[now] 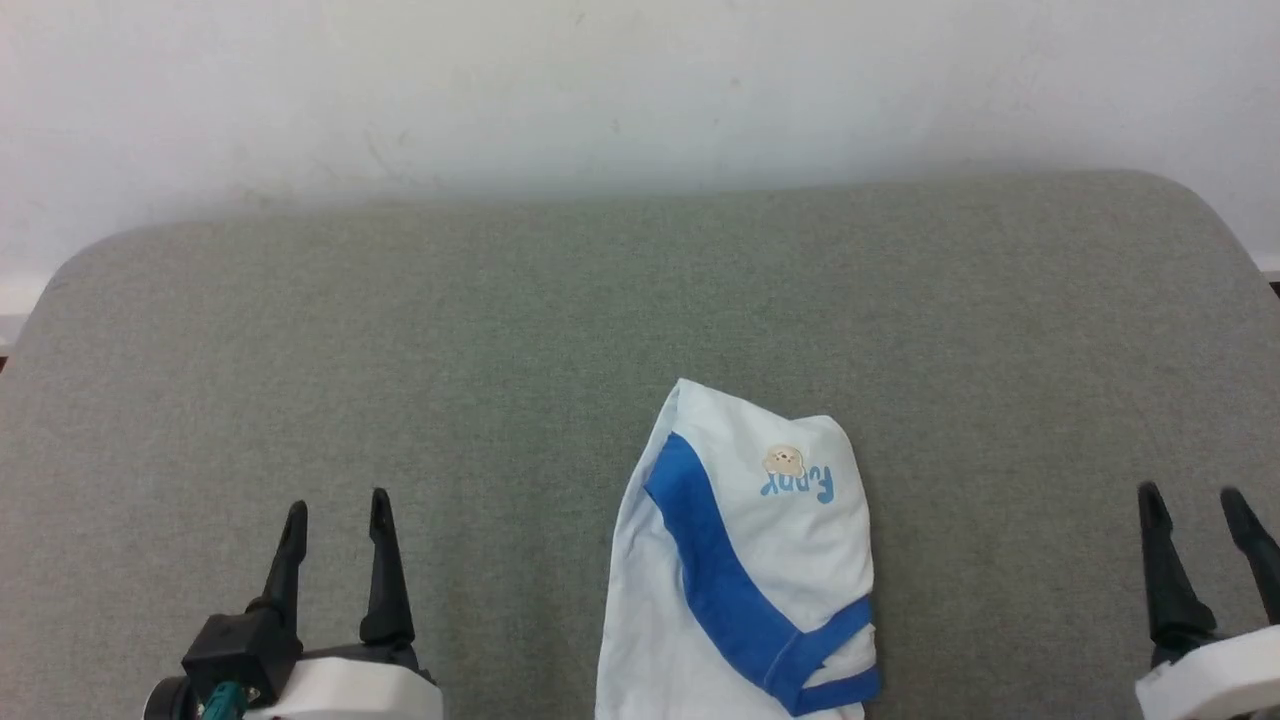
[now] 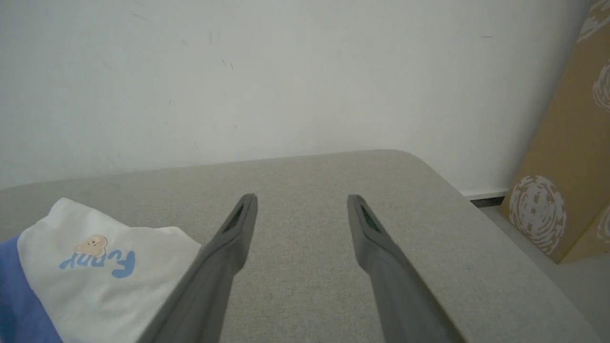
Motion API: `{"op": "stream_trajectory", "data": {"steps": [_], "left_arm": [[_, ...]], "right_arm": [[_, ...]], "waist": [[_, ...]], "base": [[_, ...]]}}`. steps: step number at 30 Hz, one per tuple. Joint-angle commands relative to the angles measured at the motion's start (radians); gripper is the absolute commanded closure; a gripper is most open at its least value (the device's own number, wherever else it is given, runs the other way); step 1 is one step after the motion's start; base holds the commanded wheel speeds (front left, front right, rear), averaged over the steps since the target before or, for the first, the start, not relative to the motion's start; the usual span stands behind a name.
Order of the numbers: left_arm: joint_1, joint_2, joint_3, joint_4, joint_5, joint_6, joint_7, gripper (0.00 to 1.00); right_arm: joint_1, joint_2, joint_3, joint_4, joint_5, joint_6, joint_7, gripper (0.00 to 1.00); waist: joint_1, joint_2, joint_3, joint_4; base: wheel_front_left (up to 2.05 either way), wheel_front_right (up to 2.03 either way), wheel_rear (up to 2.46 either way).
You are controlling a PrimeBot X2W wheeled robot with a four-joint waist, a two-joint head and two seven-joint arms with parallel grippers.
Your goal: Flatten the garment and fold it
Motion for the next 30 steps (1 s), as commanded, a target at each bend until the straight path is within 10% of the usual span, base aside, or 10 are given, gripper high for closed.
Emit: {"op": "stream_trajectory", "data": {"steps": [1, 16, 30], "left_arm": [[0.005, -0.002, 0.003, -0.004, 0.006, -0.006, -0.005, 0.00], [-0.051, -0.002, -0.056, -0.015, -0.010, 0.010, -0.005, 0.00], [-0.133, -0.002, -0.098, -0.003, -0.040, 0.014, -0.005, 0.00]], "right_arm": [[0.006, 0.005, -0.006, 0.005, 0.016, -0.001, 0.014, 0.00], [-0.108, -0.024, -0.024, 0.236, 0.540, -0.001, 0.640, 0.00], [-0.373, -0.038, 0.190, 0.476, 0.718, -0.001, 0.643, 0.00]], "waist": [[0.0001, -0.0001, 0.007, 0.002], [0.0001, -0.0001, 0.084, 0.087], [0.0001, -0.0001, 0.177, 0.155]], "base": [[0.00, 0.00, 0.00], [0.00, 0.00, 0.00], [0.00, 0.00, 0.00]]}}
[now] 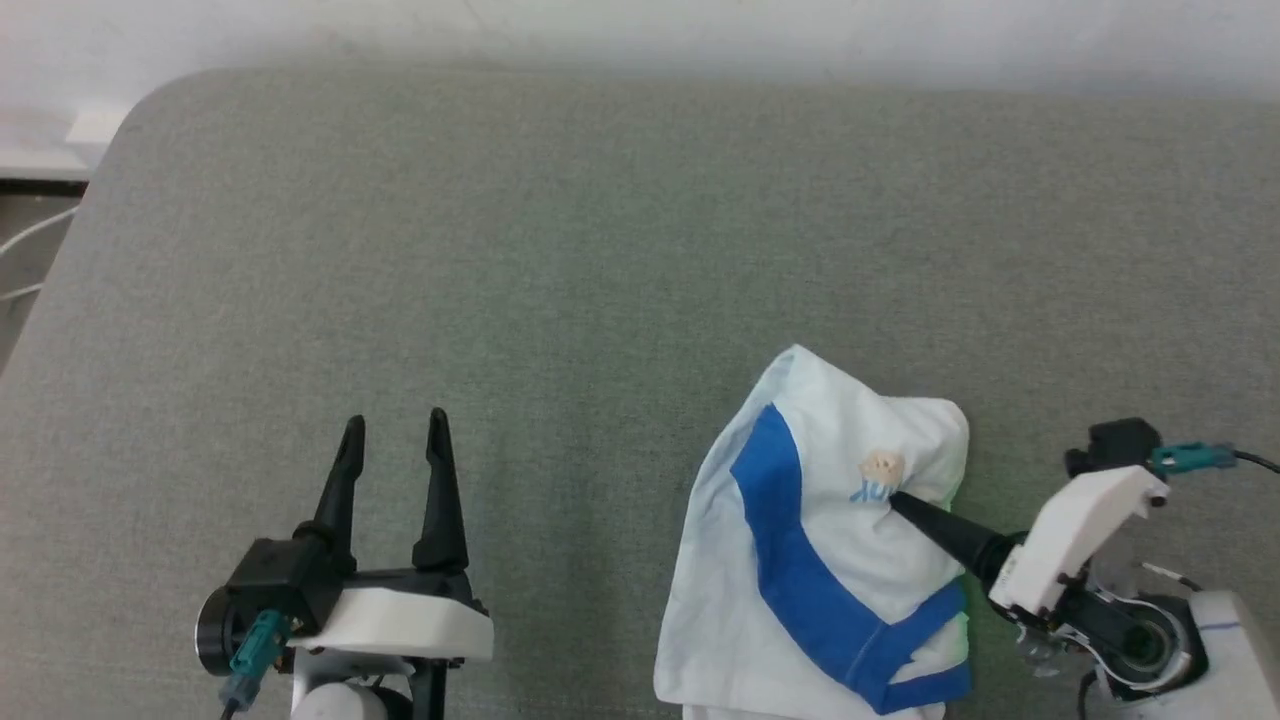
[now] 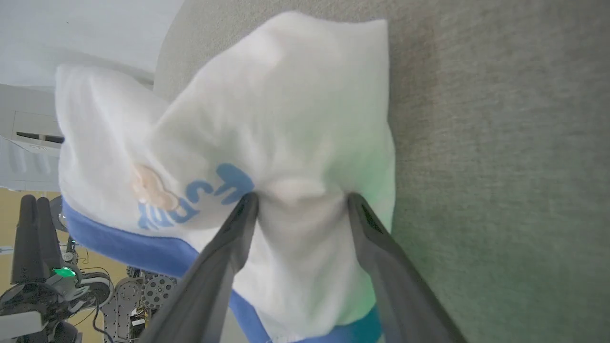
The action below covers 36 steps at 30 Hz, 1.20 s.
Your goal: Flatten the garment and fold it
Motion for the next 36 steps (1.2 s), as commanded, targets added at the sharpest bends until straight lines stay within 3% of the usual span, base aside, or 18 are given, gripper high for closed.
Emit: {"op": "stream_trajectory", "data": {"steps": [1, 3, 4, 6, 12, 20, 28, 36], "left_arm": [[-0.015, -0.001, -0.003, 0.002, -0.004, 0.005, -0.005, 0.00], [-0.020, -0.001, -0.006, 0.003, -0.006, 0.005, -0.005, 0.00], [-0.022, -0.001, -0.007, 0.003, -0.008, 0.006, -0.005, 0.00], [-0.025, -0.001, -0.008, 0.005, -0.010, 0.007, -0.005, 0.00], [-0.019, -0.001, -0.004, 0.013, -0.008, 0.012, -0.005, 0.00], [0.009, -0.001, 0.008, 0.025, 0.001, 0.000, -0.005, 0.00], [0.030, -0.001, 0.010, 0.012, 0.001, -0.006, -0.005, 0.00], [-0.012, -0.001, 0.008, -0.019, 0.015, -0.009, -0.005, 0.00]], "right_arm": [[-0.020, -0.001, 0.014, 0.021, -0.001, -0.001, -0.006, 0.00], [-0.042, -0.011, 0.050, 0.066, -0.017, -0.001, -0.013, 0.00], [-0.052, -0.012, 0.066, 0.086, -0.019, -0.001, -0.016, 0.18], [-0.070, -0.016, 0.092, 0.118, -0.023, -0.001, -0.022, 1.00], [-0.104, -0.043, 0.172, 0.142, -0.038, -0.001, -0.039, 1.00], [-0.126, -0.126, 0.284, 0.092, -0.164, -0.001, -0.065, 1.00], [-0.166, -0.216, 0.344, 0.053, -0.341, -0.001, -0.035, 1.00], [-0.269, -0.289, 0.310, 0.071, -0.444, -0.001, -0.055, 1.00]], "waist": [[-0.0002, 0.0000, 0.019, 0.017], [-0.0002, 0.0000, 0.026, 0.023], [-0.0002, 0.0000, 0.028, 0.024], [-0.0002, 0.0000, 0.031, 0.027], [-0.0002, 0.0000, 0.010, 0.014], [-0.0002, 0.0000, -0.069, -0.043], [-0.0002, 0.0000, -0.090, -0.180], [-0.0002, 0.0000, 0.025, -0.358]], "base": [[0.00, 0.00, 0.00], [0.00, 0.00, 0.00], [0.00, 0.00, 0.00], [0.00, 0.00, 0.00], [0.00, 0.00, 0.00], [0.00, 0.00, 0.00], [0.00, 0.00, 0.00], [0.00, 0.00, 0.00]]}}
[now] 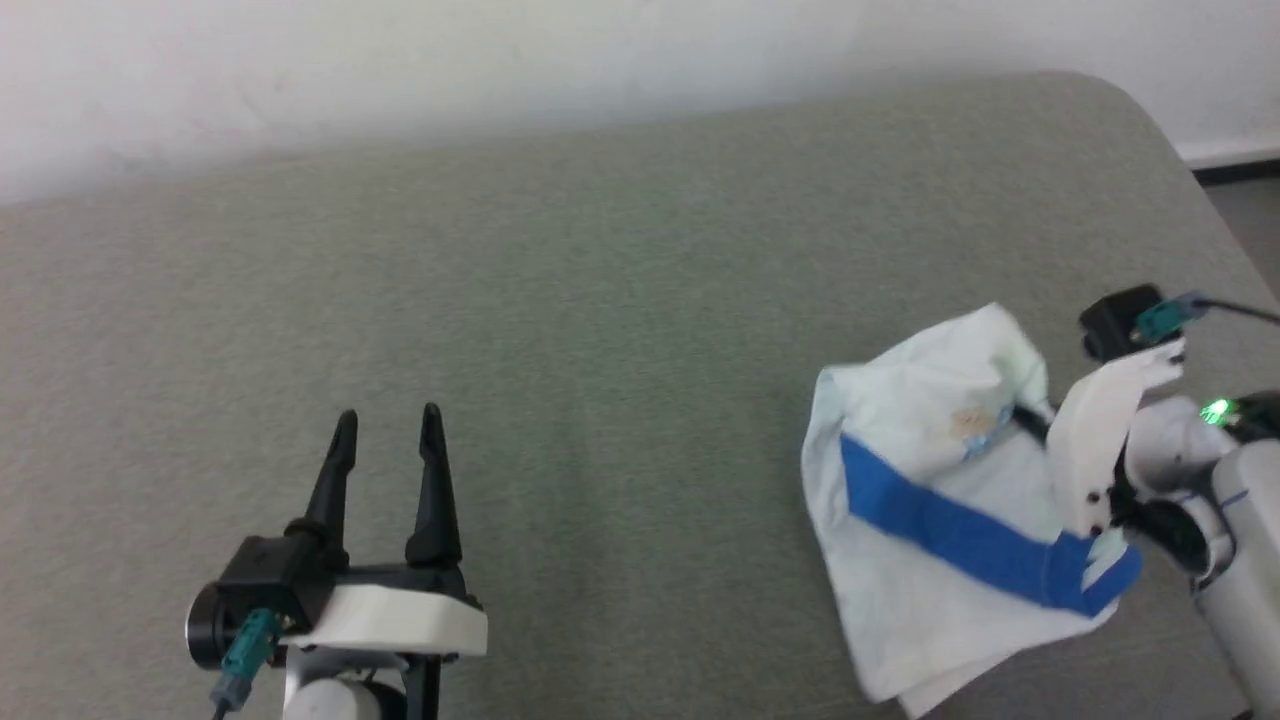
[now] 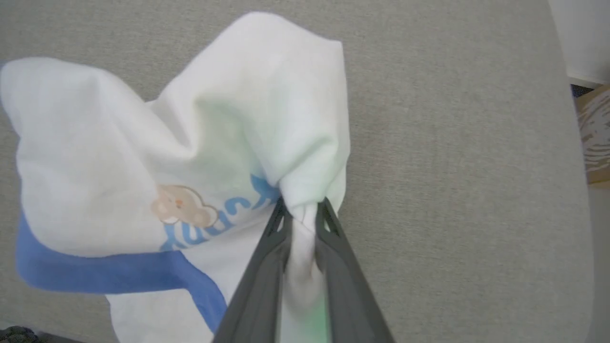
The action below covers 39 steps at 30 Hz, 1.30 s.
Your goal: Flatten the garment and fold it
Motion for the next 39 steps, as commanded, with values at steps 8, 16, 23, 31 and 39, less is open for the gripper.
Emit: {"op": "stream_trajectory", "data": {"steps": [8, 16, 23, 31, 39], "left_arm": [[-0.171, 0.000, -0.027, -0.004, 0.056, -0.028, -0.005, 0.00], [-0.275, 0.000, -0.041, 0.003, 0.087, -0.052, -0.005, 0.00], [-0.293, 0.000, -0.042, 0.015, 0.090, -0.054, -0.005, 0.00], [-0.271, 0.000, -0.021, 0.031, 0.083, -0.055, -0.005, 0.00], [-0.180, -0.001, 0.007, 0.043, 0.054, -0.042, -0.005, 0.00]], "right_arm": [[-0.155, -0.070, -0.074, 0.138, -0.077, -0.001, -0.192, 1.00], [-0.287, -0.105, -0.175, 0.343, -0.172, -0.001, -0.434, 1.00], [-0.349, -0.059, -0.235, 0.515, -0.267, -0.001, -0.661, 0.00], [-0.341, -0.070, -0.294, 0.617, -0.409, -0.001, -0.842, 0.00], [-0.136, 0.001, -0.410, 0.432, -0.562, -0.001, -0.880, 0.00]], "waist": [[0.0001, 0.0000, 0.262, -0.181], [0.0001, 0.0000, 0.378, -0.155], [0.0001, 0.0000, 0.404, -0.133], [0.0001, 0.0000, 0.350, -0.120], [0.0001, 0.0000, 0.196, -0.107]], "base": [[0.00, 0.00, 0.00], [0.00, 0.00, 0.00], [0.00, 0.00, 0.00], [0.00, 0.00, 0.00], [0.00, 0.00, 0.00]]}}
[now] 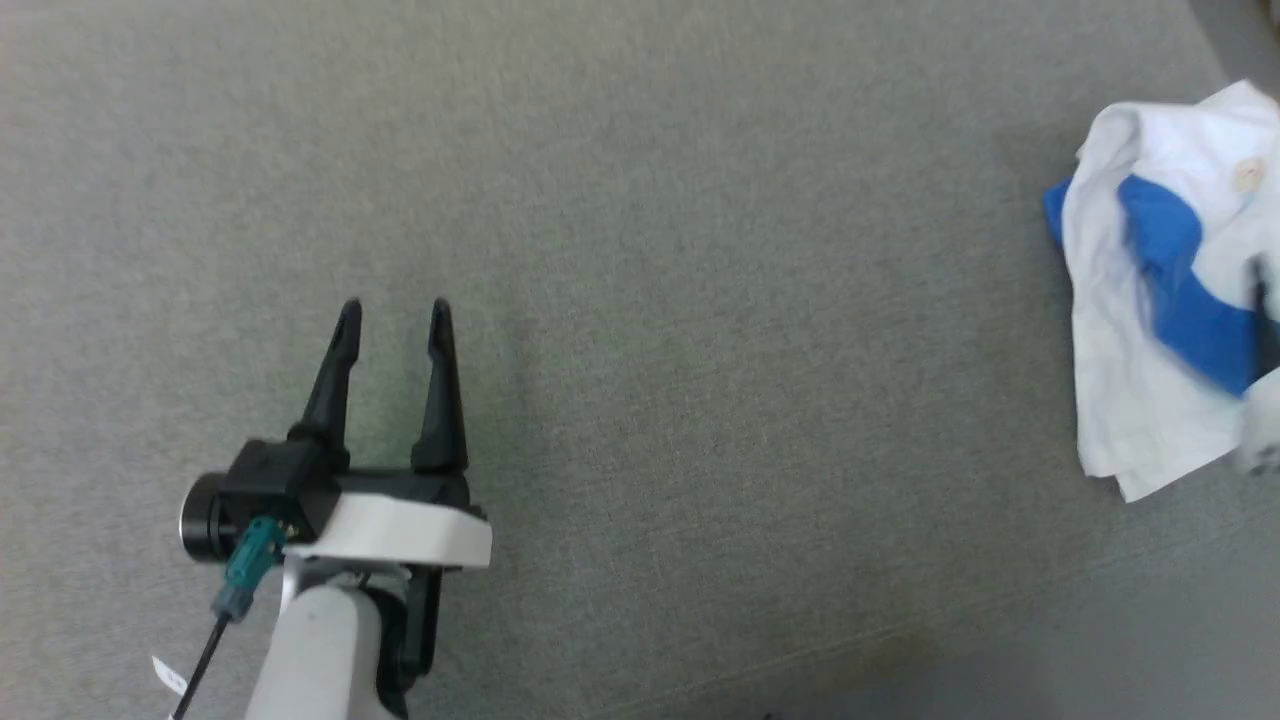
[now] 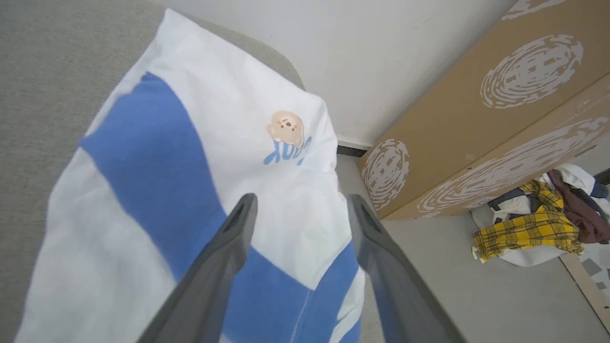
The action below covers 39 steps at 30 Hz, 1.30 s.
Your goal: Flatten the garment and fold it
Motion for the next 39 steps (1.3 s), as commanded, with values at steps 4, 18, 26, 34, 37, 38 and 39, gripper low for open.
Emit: {"op": "stream_trajectory", "data": {"steps": [4, 18, 26, 34, 37, 38, 39], "left_arm": [[0.048, 0.000, 0.012, 0.008, -0.004, 0.011, -0.005, 0.00], [0.167, 0.007, 0.092, 0.032, 0.006, 0.038, -0.005, 0.00], [0.231, 0.045, 0.138, 0.033, 0.025, 0.018, -0.005, 0.00], [0.289, 0.048, 0.125, 0.038, 0.027, -0.010, -0.005, 0.00], [0.296, 0.045, 0.118, 0.038, 0.025, -0.016, -0.005, 0.00], [0.298, 0.043, 0.116, 0.038, 0.024, -0.018, -0.005, 0.00], [0.297, 0.042, 0.114, 0.039, 0.024, -0.019, -0.005, 0.00]], "right_arm": [[0.165, 0.107, -0.002, -0.165, -0.004, -0.002, -0.004, 0.00], [0.417, 0.360, 0.189, -0.557, 0.153, -0.002, -0.003, 0.00], [0.508, 0.375, 0.196, -0.730, 0.185, -0.002, 0.030, 0.00], [0.611, 0.376, 0.170, -0.826, 0.203, -0.002, 0.083, 0.00], [0.631, 0.376, 0.163, -0.827, 0.205, -0.002, 0.095, 0.00], [0.635, 0.376, 0.162, -0.828, 0.203, -0.002, 0.099, 0.00], [0.638, 0.376, 0.162, -0.829, 0.209, -0.002, 0.100, 0.00]], "waist": [[0.0002, 0.0000, -0.132, 0.030], [0.0002, 0.0000, -0.257, 0.154], [0.0002, 0.0000, -0.310, 0.211], [0.0002, 0.0000, -0.353, 0.223], [0.0002, 0.0000, -0.360, 0.227], [0.0002, 0.0000, -0.361, 0.227], [0.0002, 0.0000, -0.362, 0.228]], "base": [[0.00, 0.00, 0.00], [0.00, 0.00, 0.00], [0.00, 0.00, 0.00], [0.00, 0.00, 0.00], [0.00, 0.00, 0.00], [0.00, 0.00, 0.00], [0.00, 0.00, 0.00]]}}
